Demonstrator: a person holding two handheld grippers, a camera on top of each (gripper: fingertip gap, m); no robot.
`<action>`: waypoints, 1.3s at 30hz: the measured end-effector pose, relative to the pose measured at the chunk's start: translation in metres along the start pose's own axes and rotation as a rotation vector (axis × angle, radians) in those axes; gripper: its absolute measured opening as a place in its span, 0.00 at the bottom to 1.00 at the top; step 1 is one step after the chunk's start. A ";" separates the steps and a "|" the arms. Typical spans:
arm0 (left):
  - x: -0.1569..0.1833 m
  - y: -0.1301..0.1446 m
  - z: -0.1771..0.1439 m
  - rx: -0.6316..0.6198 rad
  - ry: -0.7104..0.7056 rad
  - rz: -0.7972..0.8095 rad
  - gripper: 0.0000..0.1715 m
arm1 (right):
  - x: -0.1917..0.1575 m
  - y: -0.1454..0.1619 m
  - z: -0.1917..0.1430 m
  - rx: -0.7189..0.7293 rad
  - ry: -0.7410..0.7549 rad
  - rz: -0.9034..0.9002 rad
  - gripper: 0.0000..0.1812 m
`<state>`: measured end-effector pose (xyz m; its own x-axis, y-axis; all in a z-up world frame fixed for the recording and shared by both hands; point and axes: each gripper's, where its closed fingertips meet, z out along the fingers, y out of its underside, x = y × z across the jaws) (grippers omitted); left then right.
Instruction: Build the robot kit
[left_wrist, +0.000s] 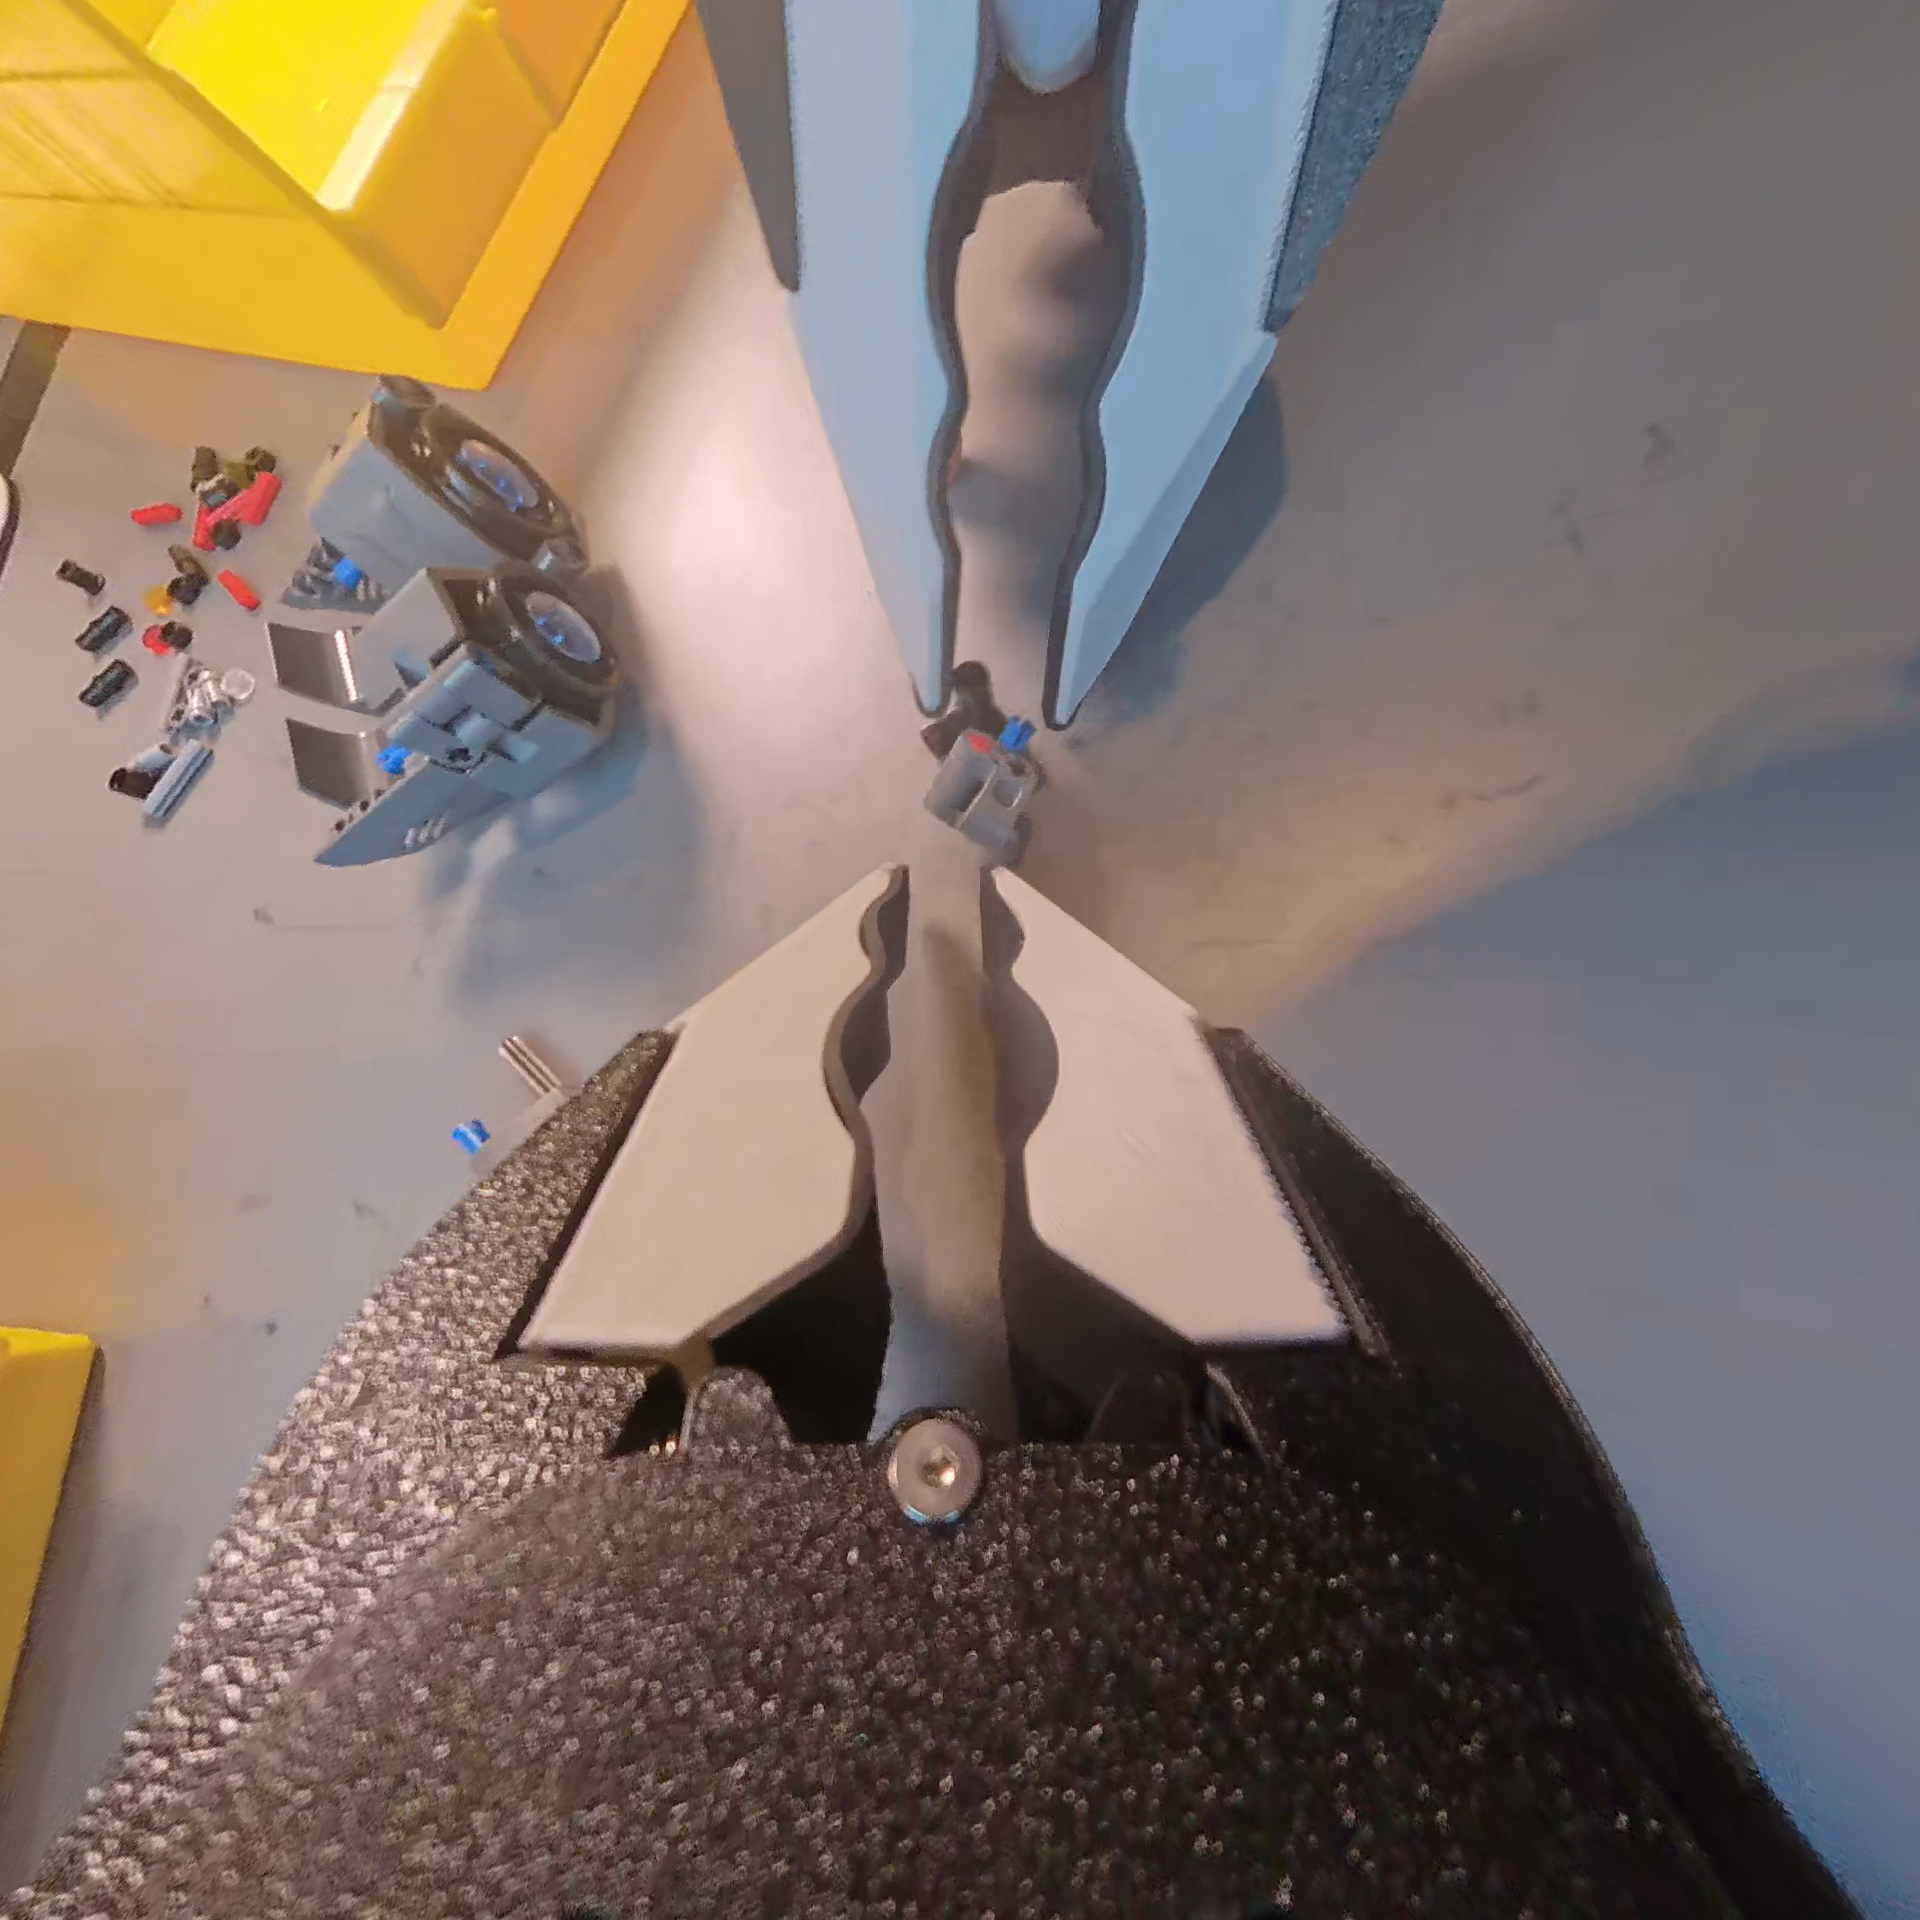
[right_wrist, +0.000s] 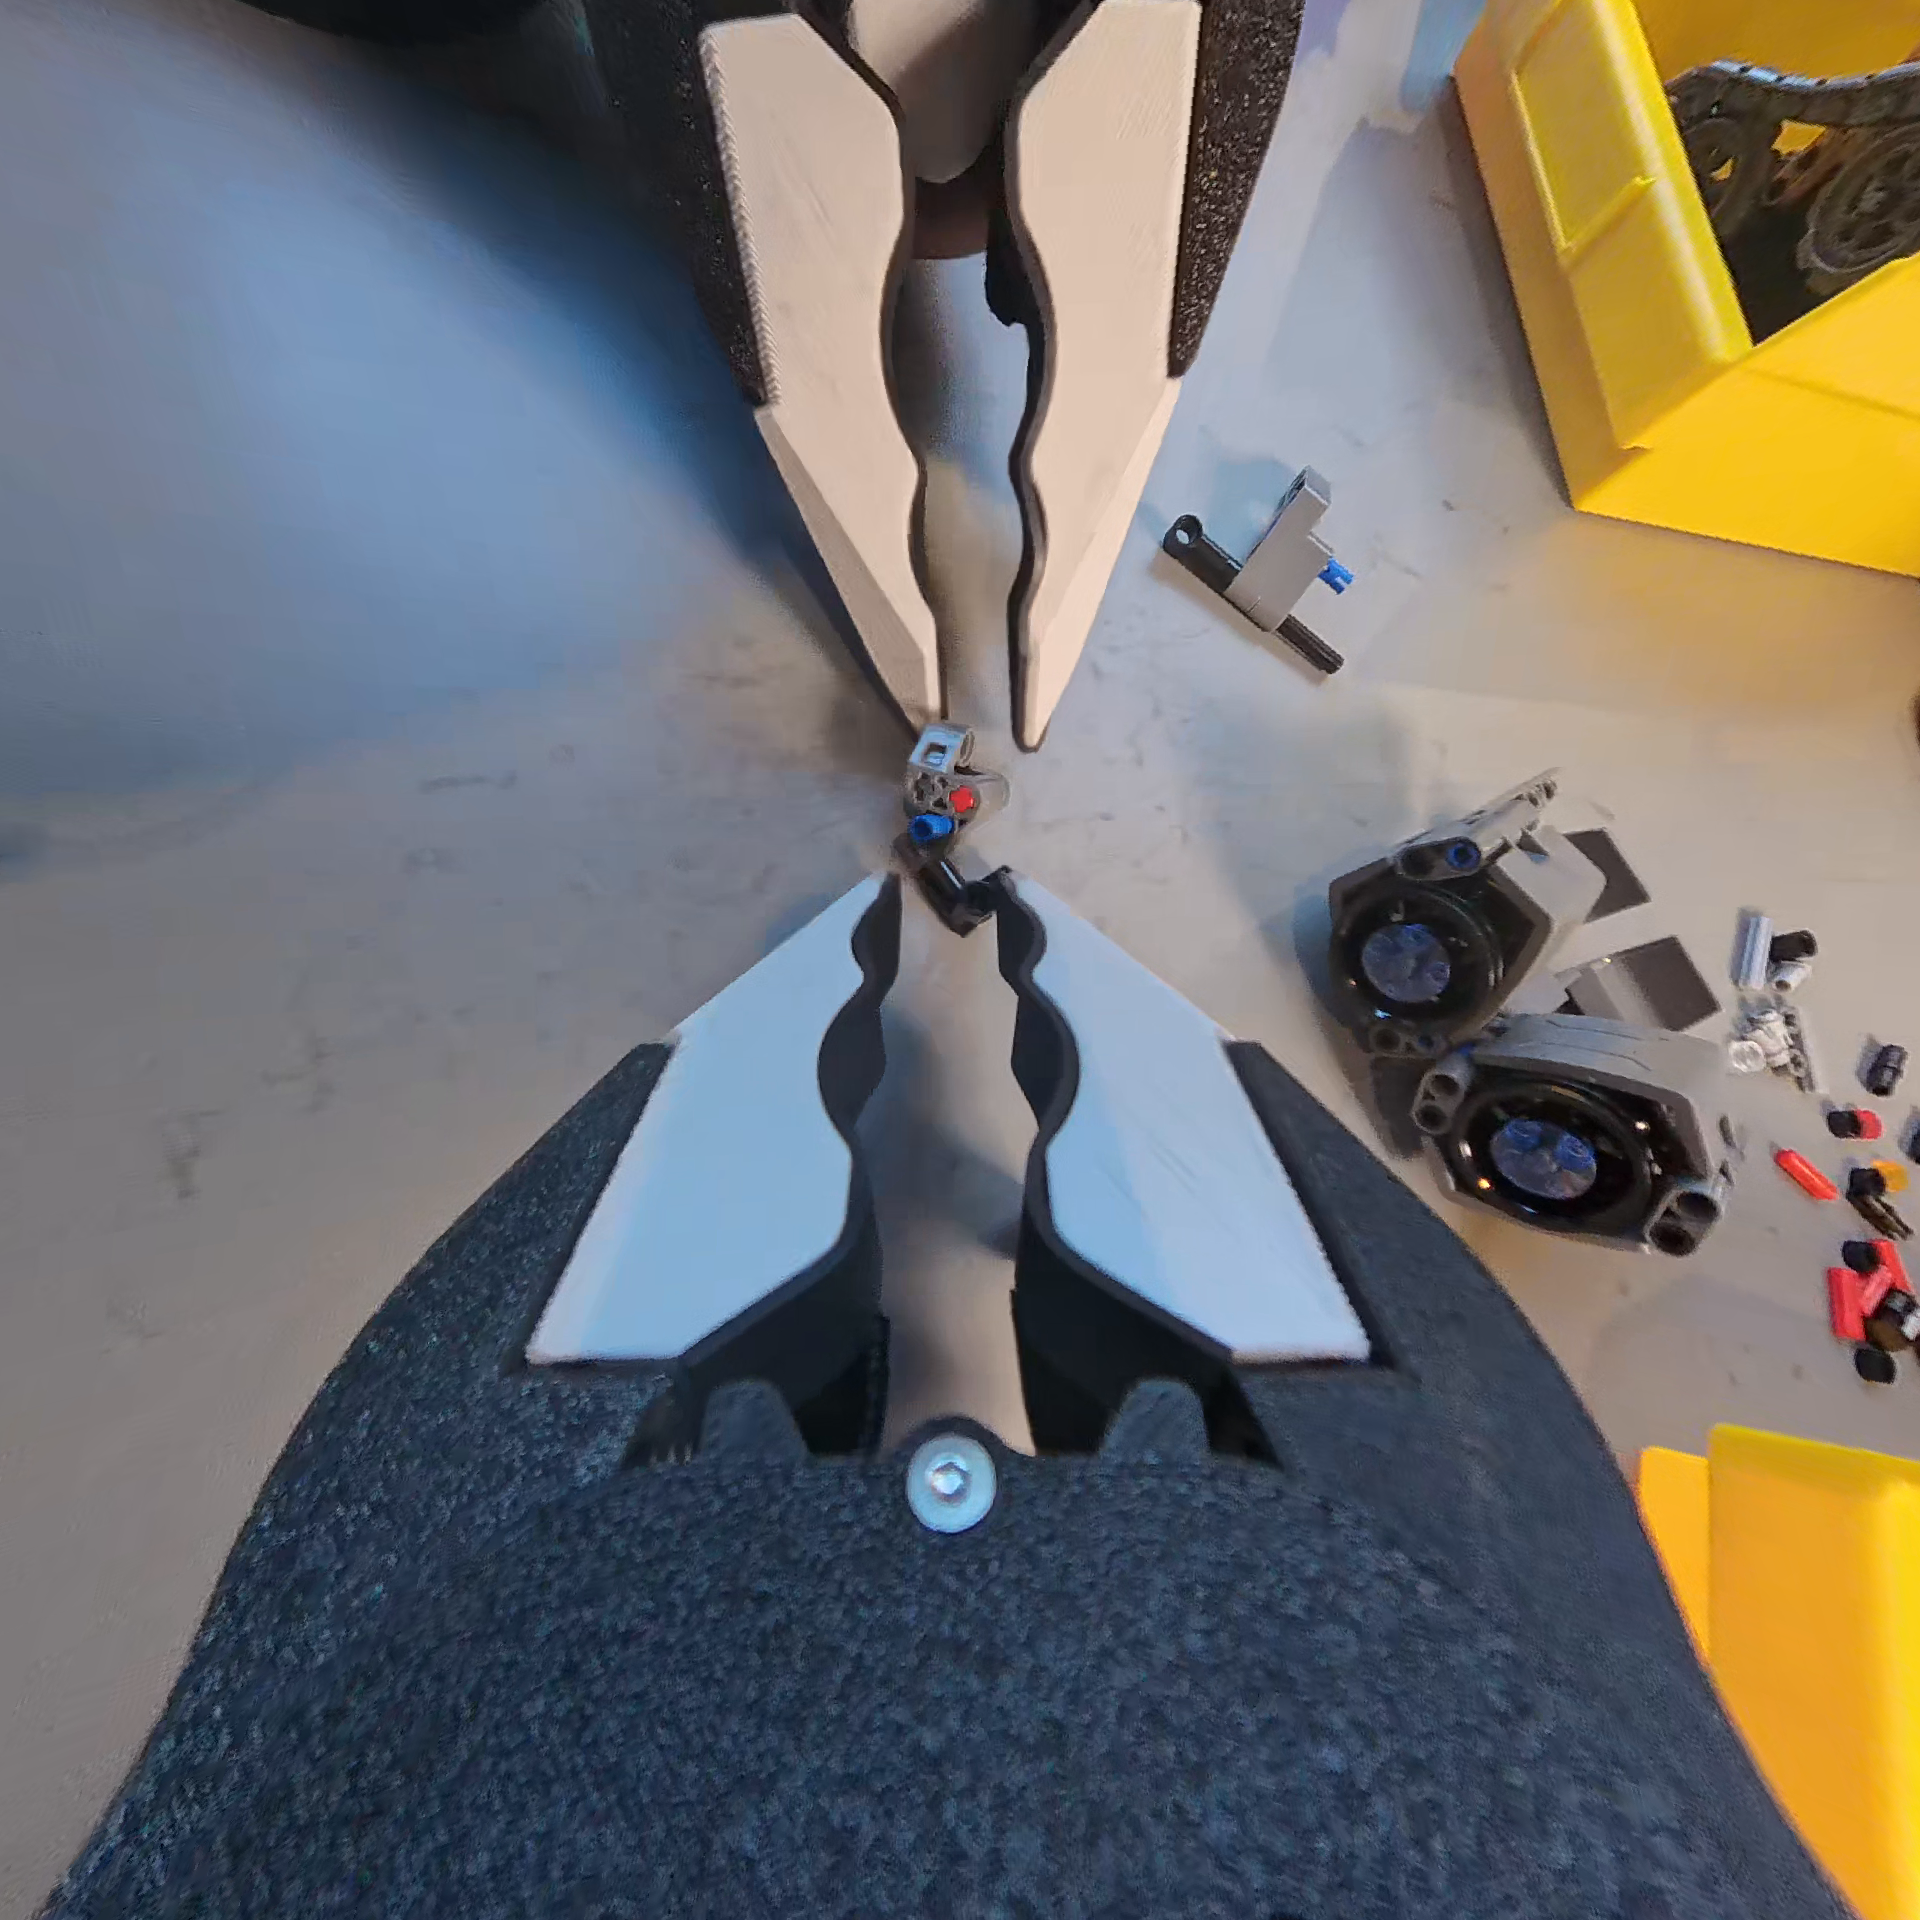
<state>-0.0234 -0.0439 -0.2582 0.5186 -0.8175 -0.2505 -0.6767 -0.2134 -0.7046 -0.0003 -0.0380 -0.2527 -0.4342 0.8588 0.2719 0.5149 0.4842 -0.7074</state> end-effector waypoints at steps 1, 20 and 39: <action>-0.001 0.001 -0.001 -0.003 -0.003 -0.011 0.07 | 0.000 0.000 0.000 -0.002 0.000 0.000 0.08; 0.000 -0.039 -0.010 0.232 0.206 -0.488 0.11 | 0.013 -0.024 -0.021 0.096 0.084 0.142 0.03; -0.002 -0.084 -0.059 0.612 0.469 -0.668 0.10 | 0.014 -0.079 -0.067 0.349 0.381 -0.372 0.12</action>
<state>0.0016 -0.0561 -0.1599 0.3461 -0.7867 0.5112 0.1280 -0.5001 -0.8564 0.0029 -0.0530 -0.1492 -0.2110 0.6742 0.7078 0.0810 0.7336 -0.6747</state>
